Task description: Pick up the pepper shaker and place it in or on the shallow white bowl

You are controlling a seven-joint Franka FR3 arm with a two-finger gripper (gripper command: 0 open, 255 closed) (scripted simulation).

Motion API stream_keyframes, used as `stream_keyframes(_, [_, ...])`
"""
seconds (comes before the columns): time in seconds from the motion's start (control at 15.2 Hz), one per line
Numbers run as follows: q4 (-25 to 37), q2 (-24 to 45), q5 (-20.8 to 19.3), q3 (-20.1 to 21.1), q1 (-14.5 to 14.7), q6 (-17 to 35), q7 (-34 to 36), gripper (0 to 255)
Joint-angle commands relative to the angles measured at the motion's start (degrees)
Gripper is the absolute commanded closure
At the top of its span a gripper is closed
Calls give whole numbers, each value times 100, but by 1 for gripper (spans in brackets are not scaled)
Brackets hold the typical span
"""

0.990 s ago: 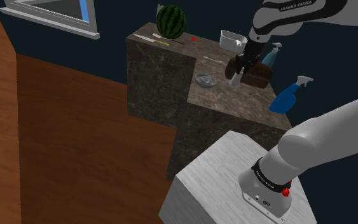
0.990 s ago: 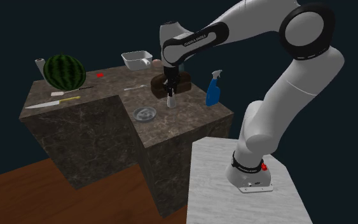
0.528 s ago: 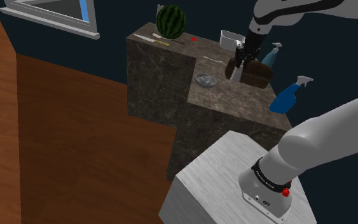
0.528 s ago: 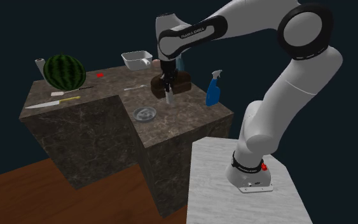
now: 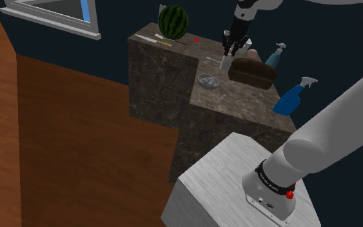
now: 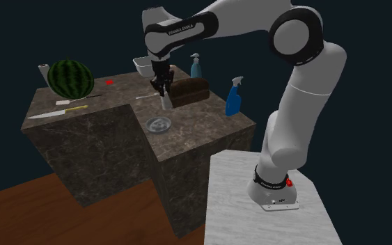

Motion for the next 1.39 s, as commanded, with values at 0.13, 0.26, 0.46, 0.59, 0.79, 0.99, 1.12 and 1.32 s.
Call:
stream_keyframes(0.13, [990, 758, 211, 87, 93, -266, 102, 255])
stream_keyframes(0.26, [849, 769, 212, 87, 92, -115, 110, 255])
stream_keyframes(0.46, [654, 799, 215, 87, 90, 109, 119, 255])
stream_keyframes(0.59, [529, 824, 219, 87, 88, 258, 124, 255])
stream_keyframes(0.79, [353, 870, 227, 86, 85, 479, 129, 255])
stream_keyframes(0.99, [189, 927, 237, 86, 81, 699, 133, 255])
stream_keyframes(1.12, [86, 971, 246, 86, 78, 844, 134, 255])
stream_keyframes(1.32, [-58, 1046, 261, 86, 73, 1061, 134, 255])
